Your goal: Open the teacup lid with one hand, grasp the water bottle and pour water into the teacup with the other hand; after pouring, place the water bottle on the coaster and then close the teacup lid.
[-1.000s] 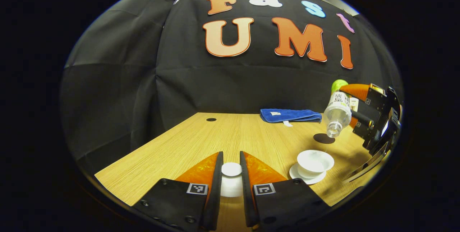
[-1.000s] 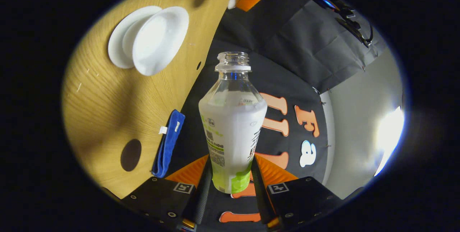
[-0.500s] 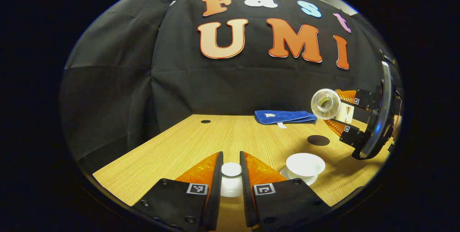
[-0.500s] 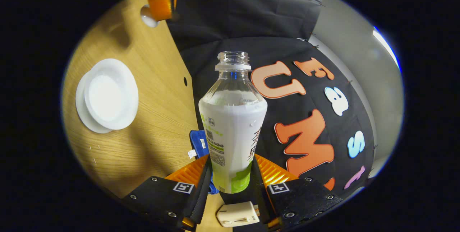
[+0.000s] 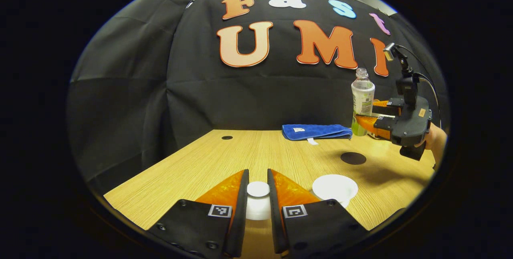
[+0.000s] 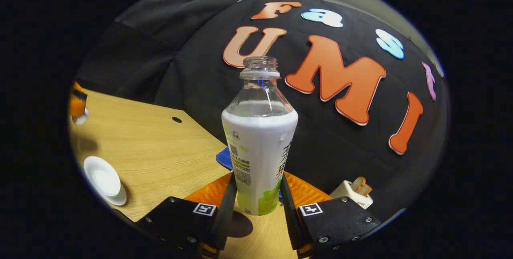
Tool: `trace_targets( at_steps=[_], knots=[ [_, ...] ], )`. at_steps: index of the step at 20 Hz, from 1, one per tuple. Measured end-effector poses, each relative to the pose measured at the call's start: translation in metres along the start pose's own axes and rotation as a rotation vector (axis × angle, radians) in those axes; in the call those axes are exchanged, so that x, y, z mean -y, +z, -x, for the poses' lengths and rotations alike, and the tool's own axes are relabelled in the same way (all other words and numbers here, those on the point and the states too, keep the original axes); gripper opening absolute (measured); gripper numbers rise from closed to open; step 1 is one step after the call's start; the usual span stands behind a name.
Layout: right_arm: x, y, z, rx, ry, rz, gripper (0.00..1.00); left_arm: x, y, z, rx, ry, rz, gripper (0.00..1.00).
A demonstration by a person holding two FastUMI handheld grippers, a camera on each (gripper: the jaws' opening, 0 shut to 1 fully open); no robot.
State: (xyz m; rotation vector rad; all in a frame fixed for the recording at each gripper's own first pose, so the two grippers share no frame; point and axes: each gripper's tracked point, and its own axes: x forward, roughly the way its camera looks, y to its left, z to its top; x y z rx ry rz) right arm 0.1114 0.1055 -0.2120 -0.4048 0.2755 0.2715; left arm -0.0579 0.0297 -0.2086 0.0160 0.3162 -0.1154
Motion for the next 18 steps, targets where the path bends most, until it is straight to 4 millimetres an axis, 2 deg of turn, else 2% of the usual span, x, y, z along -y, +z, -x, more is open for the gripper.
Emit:
trace_targets(
  at_steps=[2, 5, 9, 13, 15, 18],
  knots=[
    [-0.001, -0.016, -0.008, -0.064, 0.042, -0.128, 0.61, 0.003, 0.0, -0.003, -0.001, -0.002, -0.002, 0.32],
    [0.004, -0.037, -0.014, -0.121, 0.041, -0.188, 0.61, 0.007, -0.002, -0.008, -0.009, -0.008, 0.002, 0.32],
    [-0.008, -0.057, -0.022, -0.188, 0.077, -0.26, 0.61, 0.007, -0.007, -0.013, -0.023, -0.007, 0.0, 0.32],
    [-0.014, -0.073, -0.021, -0.235, 0.064, -0.284, 0.61, 0.009, -0.008, -0.016, -0.032, -0.008, -0.009, 0.32],
    [-0.02, -0.087, -0.018, -0.265, 0.062, -0.304, 0.61, 0.014, -0.007, -0.017, -0.031, -0.016, -0.013, 0.32],
    [-0.019, -0.091, -0.014, -0.26, 0.064, -0.336, 0.61, 0.022, -0.007, -0.016, -0.028, -0.028, -0.011, 0.32]
  ],
)
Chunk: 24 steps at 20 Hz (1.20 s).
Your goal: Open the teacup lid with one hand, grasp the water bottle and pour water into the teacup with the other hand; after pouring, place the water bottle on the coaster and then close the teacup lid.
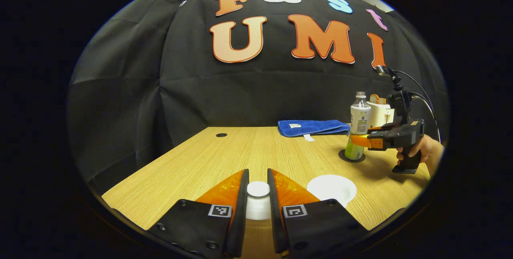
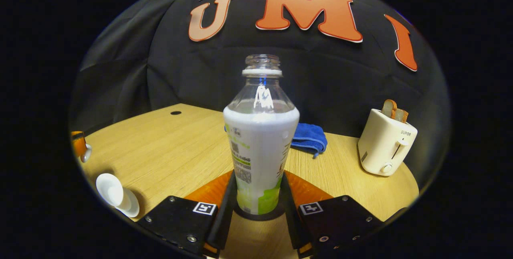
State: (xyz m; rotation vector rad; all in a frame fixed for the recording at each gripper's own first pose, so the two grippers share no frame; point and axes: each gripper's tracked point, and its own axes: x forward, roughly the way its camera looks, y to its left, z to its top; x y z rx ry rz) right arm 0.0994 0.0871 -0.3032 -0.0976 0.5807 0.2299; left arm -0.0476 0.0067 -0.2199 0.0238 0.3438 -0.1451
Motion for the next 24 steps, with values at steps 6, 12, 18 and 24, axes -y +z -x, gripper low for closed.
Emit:
trace_targets(
  at_steps=[6, 12, 18, 24],
  knots=[
    [-0.003, -0.009, 0.005, -0.036, 0.039, -0.021, 0.68, 0.032, 0.018, 0.0, 0.033, -0.056, 0.021, 0.32],
    [0.009, 0.014, 0.037, 0.061, 0.02, 0.026, 0.89, 0.077, 0.033, -0.008, 0.061, -0.142, 0.038, 0.32],
    [0.027, 0.036, 0.082, 0.16, 0.006, 0.008, 0.96, 0.108, 0.015, -0.015, 0.032, -0.195, 0.031, 0.31],
    [0.04, 0.042, 0.115, 0.221, 0.012, -0.022, 0.96, 0.12, -0.011, -0.025, -0.031, -0.183, 0.023, 0.32]
  ],
)
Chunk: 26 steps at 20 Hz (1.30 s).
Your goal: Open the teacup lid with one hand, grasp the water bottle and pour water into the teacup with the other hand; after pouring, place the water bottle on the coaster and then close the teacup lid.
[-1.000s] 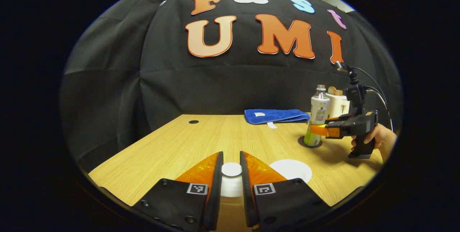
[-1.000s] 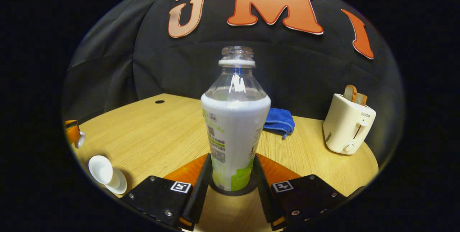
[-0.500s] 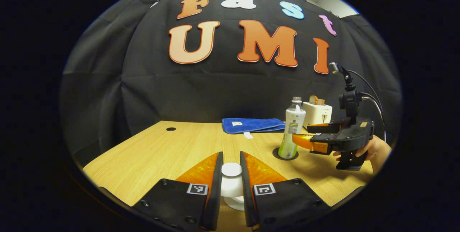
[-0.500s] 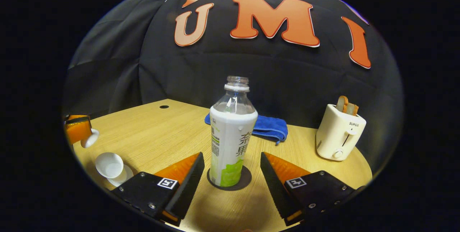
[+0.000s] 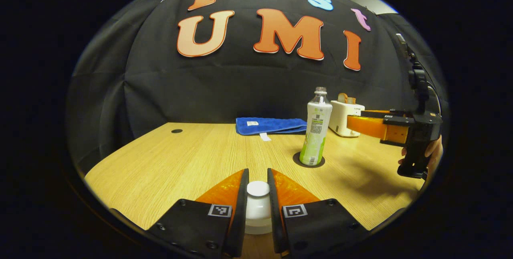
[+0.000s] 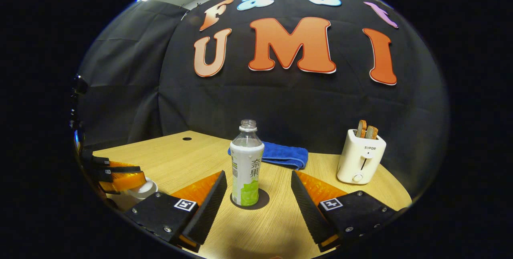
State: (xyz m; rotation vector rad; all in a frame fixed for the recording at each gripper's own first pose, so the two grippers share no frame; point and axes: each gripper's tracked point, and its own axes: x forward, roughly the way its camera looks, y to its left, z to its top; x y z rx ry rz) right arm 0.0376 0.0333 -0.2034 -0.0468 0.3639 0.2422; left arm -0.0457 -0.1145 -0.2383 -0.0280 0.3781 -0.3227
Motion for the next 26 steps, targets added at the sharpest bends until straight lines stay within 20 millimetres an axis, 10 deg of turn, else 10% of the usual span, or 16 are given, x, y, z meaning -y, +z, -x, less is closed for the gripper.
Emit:
trace_targets(
  at_steps=[12, 17, 26],
  knots=[
    [0.02, -0.009, 0.022, 0.002, -0.04, -0.033, 0.96, -0.001, -0.004, -0.003, -0.006, 0.05, -0.111, 0.43],
    [0.019, 0.008, 0.033, 0.046, -0.053, -0.034, 0.96, -0.02, 0.048, 0.01, 0.132, 0.112, -0.101, 0.8],
    [0.012, 0.068, 0.065, 0.16, -0.125, 0.022, 0.96, -0.041, 0.142, 0.034, 0.277, 0.1, 0.006, 0.93]
  ],
)
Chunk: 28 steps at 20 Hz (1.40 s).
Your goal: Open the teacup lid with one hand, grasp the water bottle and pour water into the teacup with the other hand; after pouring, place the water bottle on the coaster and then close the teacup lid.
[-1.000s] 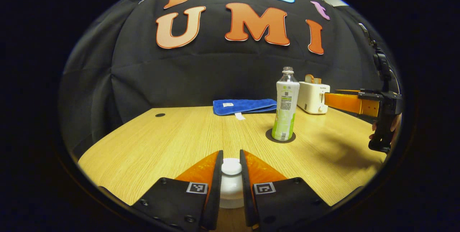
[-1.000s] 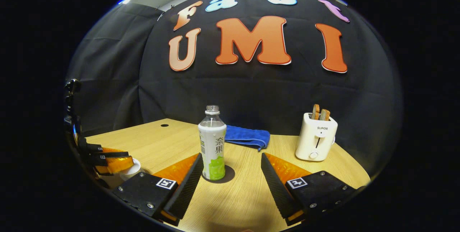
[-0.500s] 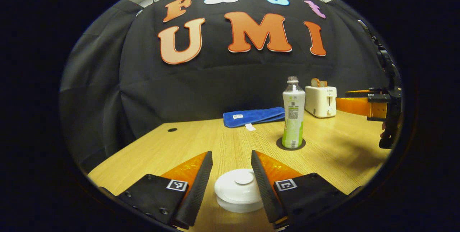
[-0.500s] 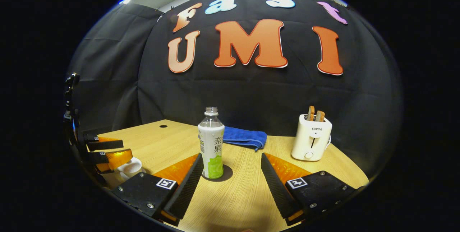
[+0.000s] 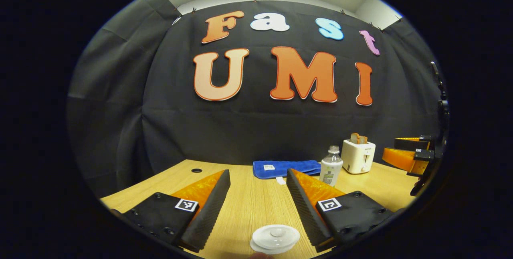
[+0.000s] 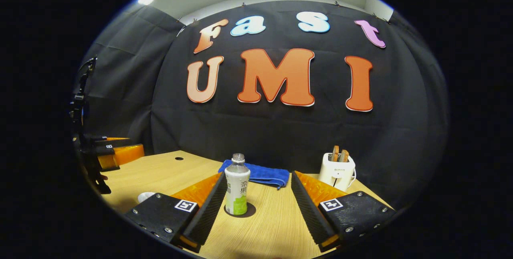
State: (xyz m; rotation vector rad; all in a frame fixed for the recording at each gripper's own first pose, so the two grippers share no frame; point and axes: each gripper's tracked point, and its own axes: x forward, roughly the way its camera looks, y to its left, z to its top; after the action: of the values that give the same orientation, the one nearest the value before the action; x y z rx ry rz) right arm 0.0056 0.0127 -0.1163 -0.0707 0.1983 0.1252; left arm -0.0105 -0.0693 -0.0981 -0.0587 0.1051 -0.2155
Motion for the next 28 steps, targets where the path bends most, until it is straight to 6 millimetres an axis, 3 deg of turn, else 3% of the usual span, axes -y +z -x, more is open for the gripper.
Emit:
trace_targets(
  at_steps=[3, 5, 8, 11, 15, 19, 28],
  knots=[
    [-0.013, 0.004, 0.004, 0.012, 0.007, 0.017, 0.96, -0.003, 0.025, 0.001, 0.049, 0.01, -0.004, 0.95],
    [-0.018, 0.01, 0.005, 0.011, 0.005, 0.013, 0.96, 0.003, 0.039, 0.003, 0.07, 0.006, -0.014, 0.91],
    [-0.027, 0.031, 0.005, 0.047, 0.012, -0.003, 0.95, 0.014, 0.063, 0.007, 0.117, -0.01, -0.014, 0.93],
    [-0.031, 0.049, -0.001, 0.052, 0.017, -0.047, 0.95, 0.024, 0.073, 0.009, 0.139, -0.041, 0.016, 0.93],
    [-0.033, 0.057, -0.01, -0.002, 0.068, -0.178, 0.95, 0.022, 0.066, 0.009, 0.107, -0.04, 0.029, 0.93],
    [-0.017, 0.068, -0.013, 0.001, 0.051, -0.255, 0.94, 0.016, 0.06, 0.012, 0.087, -0.023, 0.023, 0.93],
    [-0.022, 0.076, -0.012, 0.015, 0.049, -0.239, 0.94, 0.011, 0.056, 0.016, 0.093, 0.006, -0.028, 0.93]
  ],
)
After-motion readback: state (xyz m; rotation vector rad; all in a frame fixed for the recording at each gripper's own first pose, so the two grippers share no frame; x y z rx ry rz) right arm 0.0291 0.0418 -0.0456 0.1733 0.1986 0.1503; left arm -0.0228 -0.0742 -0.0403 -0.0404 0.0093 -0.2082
